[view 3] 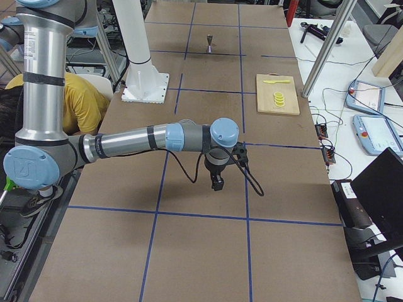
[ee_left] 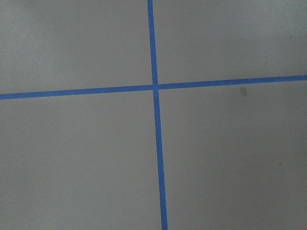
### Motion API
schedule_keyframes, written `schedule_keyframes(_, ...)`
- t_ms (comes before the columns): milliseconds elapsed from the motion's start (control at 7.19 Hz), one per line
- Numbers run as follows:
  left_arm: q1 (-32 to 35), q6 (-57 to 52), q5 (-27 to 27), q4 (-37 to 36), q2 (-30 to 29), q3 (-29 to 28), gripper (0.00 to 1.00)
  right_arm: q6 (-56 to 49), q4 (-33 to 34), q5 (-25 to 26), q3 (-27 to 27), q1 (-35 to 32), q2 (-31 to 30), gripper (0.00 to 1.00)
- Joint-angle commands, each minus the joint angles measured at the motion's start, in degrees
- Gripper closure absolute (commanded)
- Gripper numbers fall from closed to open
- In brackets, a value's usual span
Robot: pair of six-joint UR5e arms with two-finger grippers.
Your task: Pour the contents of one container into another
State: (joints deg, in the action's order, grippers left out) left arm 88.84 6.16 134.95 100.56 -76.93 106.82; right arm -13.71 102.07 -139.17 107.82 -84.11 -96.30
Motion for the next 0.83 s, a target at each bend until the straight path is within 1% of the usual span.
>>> schedule_keyframes(0,-4.6,-0.2,0.0,-0.4,-0.5,2.2,0.0,0.2,-0.5,0.0,-0.3,0.0,0.0,0.0)
schedule_keyframes(278,-4.6,-0.3,-0.1,-1.4,0.1,3.6,0.0,0.6,-0.5,-0.2,-0.9,0.0,0.3,0.0)
schedule_keyframes(417,-4.4,-0.4,-0.1,-4.1,-0.1,4.2,0.0,0.6,-0.5,-0.2,-0.9,0.0,0.5,0.0)
schedule_keyframes(556,-4.0,-7.0,0.0,-9.4,-0.1,5.7,0.0,0.6,-0.5,-0.2,-0.9,0.0,0.9,0.0)
schedule_keyframes(695,-2.2,-15.5,-0.6,-19.5,-1.6,5.5,0.0,0.6,-0.5,-0.2,-0.9,0.0,0.9,0.0)
